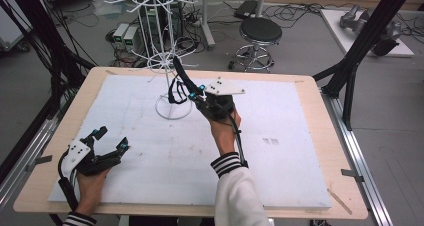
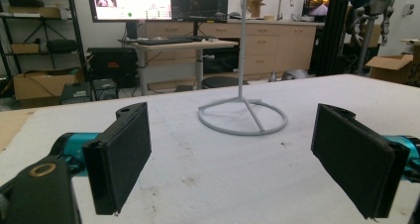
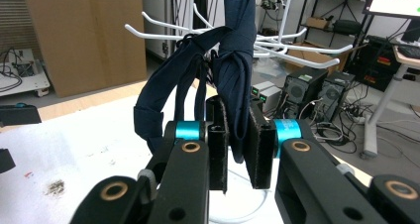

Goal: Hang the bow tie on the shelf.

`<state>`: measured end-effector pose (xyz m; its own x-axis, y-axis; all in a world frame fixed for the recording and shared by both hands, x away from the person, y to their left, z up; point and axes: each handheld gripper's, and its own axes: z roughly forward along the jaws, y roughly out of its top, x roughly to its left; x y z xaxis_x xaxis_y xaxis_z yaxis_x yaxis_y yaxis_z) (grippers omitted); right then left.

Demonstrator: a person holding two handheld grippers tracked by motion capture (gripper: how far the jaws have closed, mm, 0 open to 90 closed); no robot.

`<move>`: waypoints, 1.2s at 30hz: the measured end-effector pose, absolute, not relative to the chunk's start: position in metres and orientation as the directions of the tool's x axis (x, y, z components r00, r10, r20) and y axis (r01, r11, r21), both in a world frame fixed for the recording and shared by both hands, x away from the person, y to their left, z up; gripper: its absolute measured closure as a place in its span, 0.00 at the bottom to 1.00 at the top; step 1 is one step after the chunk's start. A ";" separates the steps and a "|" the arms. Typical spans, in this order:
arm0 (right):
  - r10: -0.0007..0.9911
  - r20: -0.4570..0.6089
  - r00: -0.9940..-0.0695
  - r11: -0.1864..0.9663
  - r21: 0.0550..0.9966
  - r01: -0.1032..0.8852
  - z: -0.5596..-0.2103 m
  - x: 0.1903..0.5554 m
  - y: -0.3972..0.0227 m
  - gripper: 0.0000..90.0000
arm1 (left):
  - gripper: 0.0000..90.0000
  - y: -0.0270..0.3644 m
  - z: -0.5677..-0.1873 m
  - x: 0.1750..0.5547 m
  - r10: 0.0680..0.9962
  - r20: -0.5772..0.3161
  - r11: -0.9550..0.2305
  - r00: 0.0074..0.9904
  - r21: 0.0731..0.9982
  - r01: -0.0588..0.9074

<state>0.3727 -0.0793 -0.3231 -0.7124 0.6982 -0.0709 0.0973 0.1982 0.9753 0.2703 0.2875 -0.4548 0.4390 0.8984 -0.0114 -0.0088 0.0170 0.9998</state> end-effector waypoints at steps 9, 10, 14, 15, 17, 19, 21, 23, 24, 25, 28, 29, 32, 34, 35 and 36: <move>0.704 -0.059 -0.708 0.200 0.973 0.118 -0.329 0.379 -0.076 0.91 | 0.18 0.287 -0.455 0.270 0.898 -0.012 0.018 0.439 1.000 -0.009; 0.704 -0.060 -0.707 0.202 0.972 0.119 -0.329 0.380 -0.076 0.91 | 0.18 0.288 -0.455 0.270 0.899 -0.012 0.018 0.439 1.000 -0.010; 0.709 -0.055 -0.703 0.198 0.972 0.123 -0.332 0.383 -0.075 0.90 | 0.18 0.288 -0.455 0.270 0.898 -0.012 0.018 0.439 1.000 -0.008; 0.707 -0.050 -0.706 0.197 0.972 0.128 -0.332 0.383 -0.075 0.90 | 0.18 0.288 -0.455 0.270 0.898 -0.012 0.018 0.439 1.000 -0.008; 0.707 -0.048 -0.705 0.197 0.972 0.131 -0.332 0.383 -0.075 0.90 | 0.18 0.288 -0.455 0.270 0.898 -0.012 0.017 0.439 1.000 -0.007; 0.706 -0.045 -0.707 0.196 0.972 0.134 -0.333 0.384 -0.076 0.89 | 0.18 0.287 -0.455 0.270 0.898 -0.012 0.017 0.439 1.000 -0.007; 0.708 -0.049 -0.705 0.198 0.972 0.130 -0.333 0.384 -0.076 0.89 | 0.18 0.287 -0.455 0.270 0.899 -0.012 0.017 0.438 1.000 -0.007; 0.708 -0.042 -0.705 0.193 0.972 0.136 -0.333 0.384 -0.077 0.88 | 0.18 0.287 -0.455 0.271 0.899 -0.015 0.018 0.438 1.000 -0.002; 0.708 -0.038 -0.705 0.191 0.972 0.139 -0.333 0.384 -0.076 0.87 | 0.18 0.287 -0.455 0.271 0.899 -0.015 0.018 0.438 1.000 -0.002; 0.709 -0.038 -0.705 0.191 0.971 0.140 -0.333 0.385 -0.077 0.87 | 0.18 0.287 -0.455 0.271 0.899 -0.015 0.017 0.437 1.000 0.000; 0.705 -0.035 -0.708 0.195 0.970 0.147 -0.334 0.386 -0.076 0.80 | 0.18 0.287 -0.455 0.271 0.899 -0.016 0.017 0.438 1.000 0.001; 0.704 -0.033 -0.709 0.196 0.969 0.150 -0.334 0.386 -0.076 0.75 | 0.18 0.287 -0.455 0.271 0.899 -0.015 0.017 0.438 1.000 0.000; 0.707 -0.038 -0.706 0.199 0.969 0.148 -0.335 0.387 -0.075 0.59 | 0.18 0.287 -0.455 0.271 0.899 -0.017 0.020 0.437 1.000 -0.002; 0.729 -0.033 -0.684 0.194 0.968 0.161 -0.336 0.389 -0.076 0.34 | 0.18 0.287 -0.455 0.271 0.899 -0.015 0.018 0.437 1.000 -0.002; 0.736 -0.020 -0.676 0.184 0.968 0.172 -0.336 0.389 -0.077 0.28 | 0.18 0.287 -0.455 0.271 0.899 -0.014 0.017 0.438 1.000 -0.004; 0.739 -0.011 -0.673 0.176 0.968 0.178 -0.336 0.389 -0.078 0.23 | 0.18 0.287 -0.455 0.270 0.900 -0.012 0.017 0.436 1.000 -0.009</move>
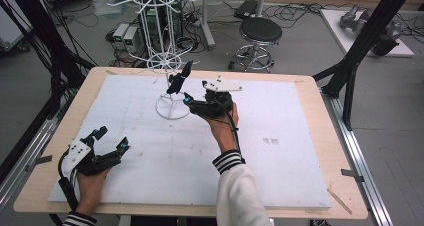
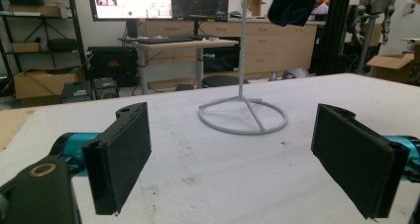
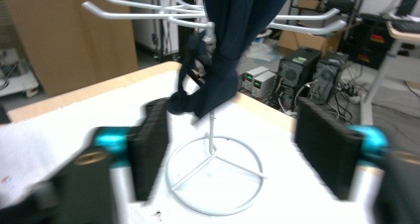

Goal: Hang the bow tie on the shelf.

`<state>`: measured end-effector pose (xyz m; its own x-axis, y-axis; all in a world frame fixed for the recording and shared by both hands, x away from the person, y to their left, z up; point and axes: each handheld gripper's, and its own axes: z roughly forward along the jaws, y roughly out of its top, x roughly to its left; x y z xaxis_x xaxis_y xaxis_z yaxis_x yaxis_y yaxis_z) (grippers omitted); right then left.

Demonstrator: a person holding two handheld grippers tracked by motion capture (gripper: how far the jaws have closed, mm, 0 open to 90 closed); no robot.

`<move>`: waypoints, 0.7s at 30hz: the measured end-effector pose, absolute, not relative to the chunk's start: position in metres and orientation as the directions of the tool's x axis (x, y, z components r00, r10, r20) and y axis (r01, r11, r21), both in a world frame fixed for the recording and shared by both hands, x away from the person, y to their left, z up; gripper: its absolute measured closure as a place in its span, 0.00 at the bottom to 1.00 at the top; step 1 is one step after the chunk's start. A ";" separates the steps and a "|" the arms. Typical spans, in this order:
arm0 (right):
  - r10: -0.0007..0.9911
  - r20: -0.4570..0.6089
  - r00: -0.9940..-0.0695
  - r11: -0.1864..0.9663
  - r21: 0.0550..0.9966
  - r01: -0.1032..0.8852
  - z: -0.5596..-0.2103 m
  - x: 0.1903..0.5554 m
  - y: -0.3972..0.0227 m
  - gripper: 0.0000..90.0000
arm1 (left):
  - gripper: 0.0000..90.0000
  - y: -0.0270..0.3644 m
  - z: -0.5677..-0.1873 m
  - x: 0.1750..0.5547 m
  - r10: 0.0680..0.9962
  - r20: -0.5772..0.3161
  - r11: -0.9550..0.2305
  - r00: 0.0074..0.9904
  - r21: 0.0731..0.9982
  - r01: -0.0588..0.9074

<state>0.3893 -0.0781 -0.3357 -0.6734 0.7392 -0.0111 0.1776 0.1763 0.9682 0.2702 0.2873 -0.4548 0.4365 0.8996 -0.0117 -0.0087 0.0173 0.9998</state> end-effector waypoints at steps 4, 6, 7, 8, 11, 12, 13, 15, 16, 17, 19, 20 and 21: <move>0.739 -0.007 -0.674 0.176 0.967 0.183 -0.334 0.389 -0.082 0.17 | 0.18 0.287 -0.455 0.270 0.900 -0.012 0.017 0.436 1.000 -0.009; 0.743 -0.004 -0.669 0.174 0.967 0.188 -0.332 0.386 -0.085 0.13 | 0.18 0.287 -0.455 0.270 0.899 -0.012 0.017 0.437 1.000 -0.007; 0.743 -0.011 -0.670 0.177 0.967 0.181 -0.330 0.382 -0.090 0.13 | 0.18 0.287 -0.455 0.270 0.899 -0.011 0.017 0.438 1.000 -0.008; 0.743 -0.011 -0.670 0.177 0.967 0.181 -0.330 0.382 -0.090 0.13 | 0.18 0.287 -0.455 0.270 0.899 -0.011 0.017 0.438 1.000 -0.008; 0.734 -0.028 -0.679 0.184 0.970 0.159 -0.329 0.367 -0.105 0.13 | 0.18 0.288 -0.455 0.270 0.899 -0.011 0.017 0.438 1.000 -0.009; 0.736 -0.036 -0.677 0.187 0.970 0.153 -0.329 0.362 -0.112 0.13 | 0.18 0.287 -0.455 0.270 0.899 -0.013 0.020 0.439 1.000 -0.011; 0.736 -0.036 -0.677 0.187 0.970 0.153 -0.329 0.362 -0.112 0.13 | 0.18 0.287 -0.455 0.270 0.899 -0.011 0.018 0.439 1.000 -0.013; 0.747 -0.044 -0.663 0.178 0.975 0.135 -0.333 0.342 -0.136 0.13 | 0.18 0.288 -0.455 0.269 0.899 -0.009 0.020 0.438 1.000 -0.021; 0.753 -0.039 -0.657 0.172 0.975 0.138 -0.335 0.334 -0.146 0.13 | 0.18 0.288 -0.455 0.269 0.898 -0.007 0.020 0.439 1.000 -0.023; 0.753 -0.039 -0.657 0.172 0.975 0.138 -0.335 0.334 -0.146 0.13 | 0.18 0.288 -0.455 0.269 0.898 -0.010 0.022 0.440 0.999 -0.024; 0.774 -0.050 -0.631 0.174 0.975 0.137 -0.345 0.314 -0.176 0.13 | 0.17 0.288 -0.455 0.269 0.898 -0.009 0.023 0.440 0.999 -0.025; 0.774 -0.050 -0.631 0.174 0.975 0.137 -0.345 0.314 -0.176 0.13 | 0.17 0.288 -0.455 0.269 0.898 -0.008 0.022 0.440 0.999 -0.026; 0.790 -0.060 -0.610 0.174 0.976 0.130 -0.354 0.301 -0.197 0.13 | 0.17 0.288 -0.455 0.268 0.898 -0.007 0.022 0.440 0.999 -0.028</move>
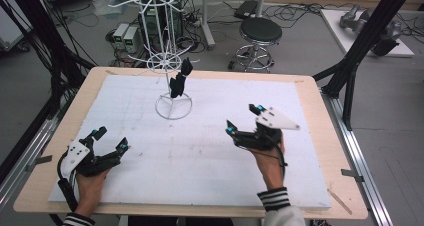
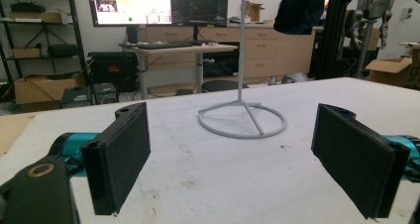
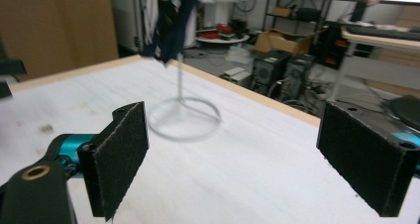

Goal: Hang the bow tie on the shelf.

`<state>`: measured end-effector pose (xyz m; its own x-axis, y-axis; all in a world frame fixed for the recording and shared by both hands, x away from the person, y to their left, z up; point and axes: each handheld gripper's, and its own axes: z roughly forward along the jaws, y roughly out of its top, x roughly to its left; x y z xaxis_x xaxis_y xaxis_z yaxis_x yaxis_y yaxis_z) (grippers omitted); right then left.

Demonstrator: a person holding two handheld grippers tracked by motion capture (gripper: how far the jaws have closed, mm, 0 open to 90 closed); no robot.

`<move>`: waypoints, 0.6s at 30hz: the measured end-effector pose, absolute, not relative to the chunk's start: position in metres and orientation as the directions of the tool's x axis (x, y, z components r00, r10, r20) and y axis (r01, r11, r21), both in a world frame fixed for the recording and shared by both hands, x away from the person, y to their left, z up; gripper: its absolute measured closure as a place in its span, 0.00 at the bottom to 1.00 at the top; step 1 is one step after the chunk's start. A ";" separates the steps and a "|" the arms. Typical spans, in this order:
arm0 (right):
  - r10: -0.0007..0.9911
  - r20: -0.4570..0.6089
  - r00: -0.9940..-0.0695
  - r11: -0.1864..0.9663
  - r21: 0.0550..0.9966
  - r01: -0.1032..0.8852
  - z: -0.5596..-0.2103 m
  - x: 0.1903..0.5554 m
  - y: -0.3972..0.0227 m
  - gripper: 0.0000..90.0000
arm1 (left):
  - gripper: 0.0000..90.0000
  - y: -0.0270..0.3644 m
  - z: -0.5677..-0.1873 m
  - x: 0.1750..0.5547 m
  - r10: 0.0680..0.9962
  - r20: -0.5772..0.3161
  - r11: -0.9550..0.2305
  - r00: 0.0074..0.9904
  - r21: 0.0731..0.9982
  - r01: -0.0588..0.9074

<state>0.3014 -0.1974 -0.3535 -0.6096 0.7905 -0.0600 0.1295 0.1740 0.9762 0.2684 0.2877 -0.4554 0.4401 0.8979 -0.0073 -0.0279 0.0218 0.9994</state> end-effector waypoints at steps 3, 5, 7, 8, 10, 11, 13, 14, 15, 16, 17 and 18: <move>0.817 -0.067 -0.573 0.158 0.981 0.110 -0.365 0.285 -0.226 0.13 | 0.17 0.288 -0.455 0.268 0.898 -0.007 0.022 0.440 0.999 -0.029; 0.822 -0.070 -0.565 0.156 0.982 0.104 -0.369 0.280 -0.234 0.13 | 0.17 0.288 -0.455 0.268 0.898 -0.007 0.021 0.440 0.999 -0.028; 0.835 -0.081 -0.544 0.144 0.987 0.073 -0.381 0.267 -0.255 0.13 | 0.17 0.288 -0.455 0.268 0.898 -0.006 0.020 0.440 0.999 -0.028; 0.837 -0.082 -0.540 0.137 0.989 0.062 -0.386 0.264 -0.260 0.13 | 0.17 0.288 -0.455 0.268 0.898 -0.007 0.021 0.440 0.999 -0.028; 0.842 -0.068 -0.535 0.109 0.993 0.045 -0.397 0.257 -0.270 0.13 | 0.17 0.288 -0.455 0.268 0.898 -0.007 0.021 0.440 0.999 -0.028; 0.844 -0.071 -0.531 0.106 0.994 0.034 -0.403 0.254 -0.274 0.13 | 0.17 0.288 -0.455 0.268 0.898 -0.007 0.022 0.440 0.999 -0.028; 0.852 -0.069 -0.519 0.097 0.995 0.026 -0.415 0.248 -0.282 0.13 | 0.17 0.288 -0.455 0.268 0.898 -0.007 0.021 0.439 0.999 -0.029; 0.860 -0.063 -0.506 0.086 0.996 0.022 -0.420 0.246 -0.285 0.13 | 0.17 0.288 -0.455 0.268 0.898 -0.007 0.021 0.440 0.999 -0.028; 0.866 -0.060 -0.497 0.076 0.997 0.011 -0.424 0.244 -0.288 0.13 | 0.17 0.288 -0.455 0.268 0.898 -0.006 0.020 0.440 0.999 -0.028; 0.866 -0.060 -0.497 0.076 0.997 0.011 -0.424 0.244 -0.288 0.13 | 0.17 0.288 -0.455 0.268 0.898 -0.006 0.021 0.439 0.999 -0.029; 0.872 -0.048 -0.487 0.059 0.998 0.008 -0.428 0.243 -0.291 0.13 | 0.17 0.288 -0.455 0.268 0.898 -0.006 0.021 0.439 0.999 -0.029; 0.879 -0.030 -0.475 0.031 0.999 -0.005 -0.434 0.242 -0.295 0.13 | 0.17 0.287 -0.455 0.268 0.898 -0.007 0.023 0.439 0.999 -0.030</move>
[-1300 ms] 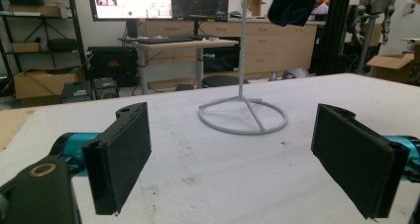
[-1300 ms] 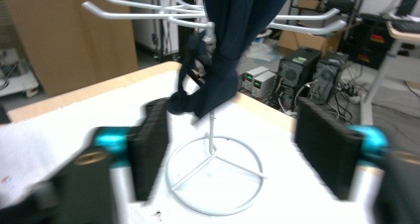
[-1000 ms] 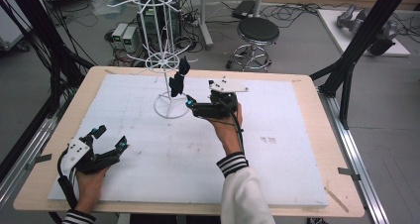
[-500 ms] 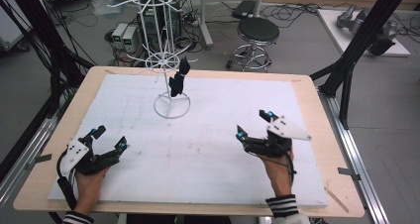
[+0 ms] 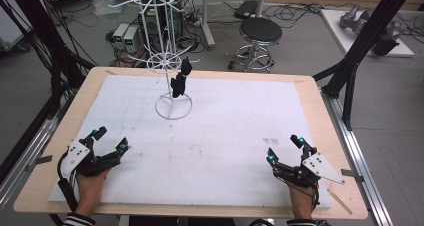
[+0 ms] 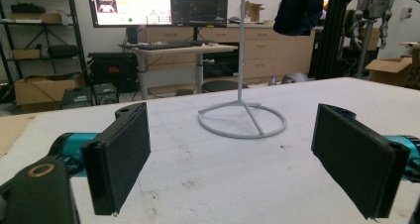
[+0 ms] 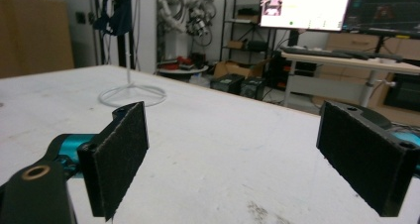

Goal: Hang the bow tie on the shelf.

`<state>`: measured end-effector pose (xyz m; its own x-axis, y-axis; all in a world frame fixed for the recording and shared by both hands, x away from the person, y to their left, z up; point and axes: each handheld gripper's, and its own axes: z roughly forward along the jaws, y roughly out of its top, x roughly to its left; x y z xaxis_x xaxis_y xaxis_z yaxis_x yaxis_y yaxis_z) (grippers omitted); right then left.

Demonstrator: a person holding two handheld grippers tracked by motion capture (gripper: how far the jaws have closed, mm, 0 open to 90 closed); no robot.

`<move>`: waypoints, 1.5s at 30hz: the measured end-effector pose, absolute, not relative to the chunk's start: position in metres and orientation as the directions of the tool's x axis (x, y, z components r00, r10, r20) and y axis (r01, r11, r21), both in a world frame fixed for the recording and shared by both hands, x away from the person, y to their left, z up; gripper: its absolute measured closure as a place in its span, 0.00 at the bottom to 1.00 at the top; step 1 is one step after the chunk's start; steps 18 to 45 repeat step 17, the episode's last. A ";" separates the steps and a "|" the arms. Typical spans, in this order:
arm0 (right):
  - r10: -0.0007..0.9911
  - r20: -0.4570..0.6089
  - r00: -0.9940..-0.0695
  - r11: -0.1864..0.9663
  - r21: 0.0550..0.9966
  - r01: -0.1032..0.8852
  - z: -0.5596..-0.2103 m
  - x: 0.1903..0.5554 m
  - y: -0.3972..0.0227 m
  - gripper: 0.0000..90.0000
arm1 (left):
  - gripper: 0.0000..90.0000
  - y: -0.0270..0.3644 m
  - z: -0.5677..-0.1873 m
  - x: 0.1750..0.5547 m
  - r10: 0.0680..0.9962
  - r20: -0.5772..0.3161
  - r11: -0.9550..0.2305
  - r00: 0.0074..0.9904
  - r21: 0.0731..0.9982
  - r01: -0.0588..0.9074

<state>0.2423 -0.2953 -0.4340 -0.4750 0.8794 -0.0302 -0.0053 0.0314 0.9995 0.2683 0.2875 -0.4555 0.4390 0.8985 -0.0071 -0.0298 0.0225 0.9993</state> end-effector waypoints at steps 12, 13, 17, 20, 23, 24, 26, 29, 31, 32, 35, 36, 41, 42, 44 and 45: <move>0.900 -0.006 -0.435 0.008 1.000 0.003 -0.455 0.244 -0.300 0.13 | 0.17 0.288 -0.455 0.268 0.898 -0.002 0.019 0.439 0.999 -0.033; 0.900 -0.006 -0.435 0.008 1.000 0.003 -0.455 0.244 -0.300 0.13 | 0.17 0.288 -0.456 0.268 0.899 -0.002 0.018 0.439 0.999 -0.033; 0.903 0.007 -0.430 -0.007 1.000 0.001 -0.455 0.244 -0.301 0.13 | 0.17 0.288 -0.456 0.268 0.899 -0.002 0.019 0.439 0.999 -0.034; 0.903 0.007 -0.430 -0.007 1.000 0.001 -0.455 0.244 -0.301 0.13 | 0.17 0.288 -0.456 0.268 0.899 -0.002 0.019 0.439 0.999 -0.034; 0.903 0.007 -0.430 -0.007 1.000 0.001 -0.455 0.244 -0.301 0.13 | 0.17 0.288 -0.456 0.268 0.899 -0.002 0.019 0.439 0.999 -0.034; 0.903 0.007 -0.430 -0.007 1.000 0.001 -0.455 0.244 -0.301 0.13 | 0.17 0.288 -0.456 0.268 0.899 -0.002 0.019 0.439 0.999 -0.034; 0.903 0.007 -0.430 -0.007 1.000 0.001 -0.455 0.244 -0.301 0.13 | 0.17 0.288 -0.456 0.268 0.899 -0.002 0.019 0.439 0.999 -0.034; 0.903 0.007 -0.430 -0.007 1.000 0.001 -0.455 0.244 -0.301 0.13 | 0.17 0.288 -0.456 0.268 0.899 -0.002 0.019 0.439 0.999 -0.034; 0.903 0.007 -0.430 -0.007 1.000 0.001 -0.455 0.244 -0.301 0.13 | 0.17 0.288 -0.456 0.268 0.899 -0.002 0.019 0.439 0.999 -0.034; 0.903 0.007 -0.430 -0.007 1.000 0.001 -0.455 0.244 -0.301 0.13 | 0.17 0.288 -0.456 0.268 0.899 -0.002 0.019 0.439 0.999 -0.034; 0.903 0.007 -0.430 -0.007 1.000 0.001 -0.455 0.244 -0.301 0.13 | 0.17 0.288 -0.456 0.268 0.899 -0.002 0.019 0.439 0.999 -0.034; 0.903 0.007 -0.430 -0.007 1.000 0.001 -0.455 0.244 -0.301 0.13 | 0.17 0.288 -0.456 0.268 0.899 -0.002 0.019 0.439 0.999 -0.034; 0.903 0.007 -0.430 -0.007 1.000 0.001 -0.455 0.244 -0.301 0.13 | 0.17 0.288 -0.456 0.268 0.899 -0.002 0.019 0.439 0.999 -0.034; 0.903 0.007 -0.430 -0.007 1.000 0.001 -0.455 0.244 -0.301 0.13 | 0.17 0.288 -0.456 0.268 0.899 -0.002 0.019 0.439 0.999 -0.034; 0.903 0.007 -0.430 -0.007 1.000 0.001 -0.455 0.244 -0.301 0.13 | 0.17 0.288 -0.456 0.268 0.899 -0.002 0.019 0.439 0.999 -0.034; 0.903 0.007 -0.430 -0.007 1.000 0.001 -0.455 0.244 -0.301 0.13 | 0.17 0.288 -0.456 0.268 0.899 -0.002 0.019 0.439 0.999 -0.034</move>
